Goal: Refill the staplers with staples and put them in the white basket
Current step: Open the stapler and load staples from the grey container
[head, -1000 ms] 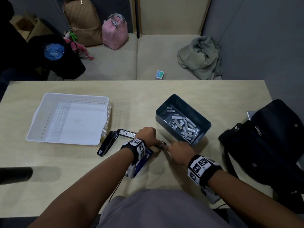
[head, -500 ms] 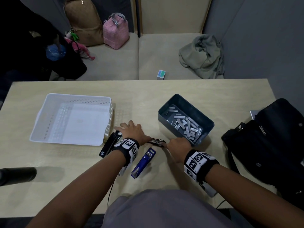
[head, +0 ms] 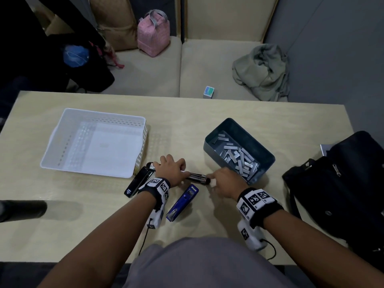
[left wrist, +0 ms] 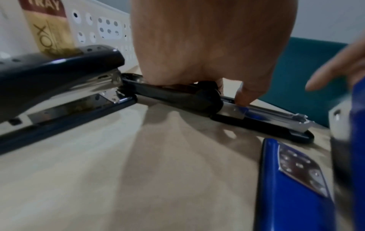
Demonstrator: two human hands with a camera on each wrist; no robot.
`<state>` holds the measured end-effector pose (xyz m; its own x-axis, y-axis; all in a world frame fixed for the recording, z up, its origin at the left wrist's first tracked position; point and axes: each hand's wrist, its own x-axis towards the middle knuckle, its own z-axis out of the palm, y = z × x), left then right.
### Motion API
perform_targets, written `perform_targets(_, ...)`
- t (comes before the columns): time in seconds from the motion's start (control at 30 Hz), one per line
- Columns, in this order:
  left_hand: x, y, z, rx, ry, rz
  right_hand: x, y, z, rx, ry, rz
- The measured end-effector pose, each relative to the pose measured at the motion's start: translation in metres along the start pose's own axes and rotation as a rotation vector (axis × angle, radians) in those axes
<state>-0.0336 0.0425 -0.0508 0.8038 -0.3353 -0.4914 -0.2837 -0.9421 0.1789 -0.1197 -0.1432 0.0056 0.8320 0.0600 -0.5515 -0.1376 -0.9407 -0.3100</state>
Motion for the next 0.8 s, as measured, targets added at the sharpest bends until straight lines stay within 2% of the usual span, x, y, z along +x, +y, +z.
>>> perform_targets(0.1,0.0,-0.004,0.001,-0.021,-0.018,-0.007,0.015,-0.002,-0.003,0.302,0.251,0.035)
perform_targets(0.17,0.002,0.001,-0.002,-0.021,-0.025,0.002,0.02,-0.004,-0.005,0.394,0.323,0.025)
perform_targets(0.27,0.003,0.0,-0.003,-0.019,-0.036,-0.001,0.027,-0.014,0.001,0.397,0.332,-0.036)
perform_targets(0.4,0.004,-0.003,-0.001,-0.022,-0.035,0.003,0.028,-0.022,0.013,0.267,0.323,-0.06)
perform_targets(0.57,0.004,-0.004,0.001,-0.021,-0.014,0.014,0.025,-0.014,0.027,0.164,0.302,-0.048)
perform_targets(0.8,0.005,-0.005,0.001,-0.039,-0.005,0.018,0.026,-0.011,0.033,0.102,0.351,-0.153)
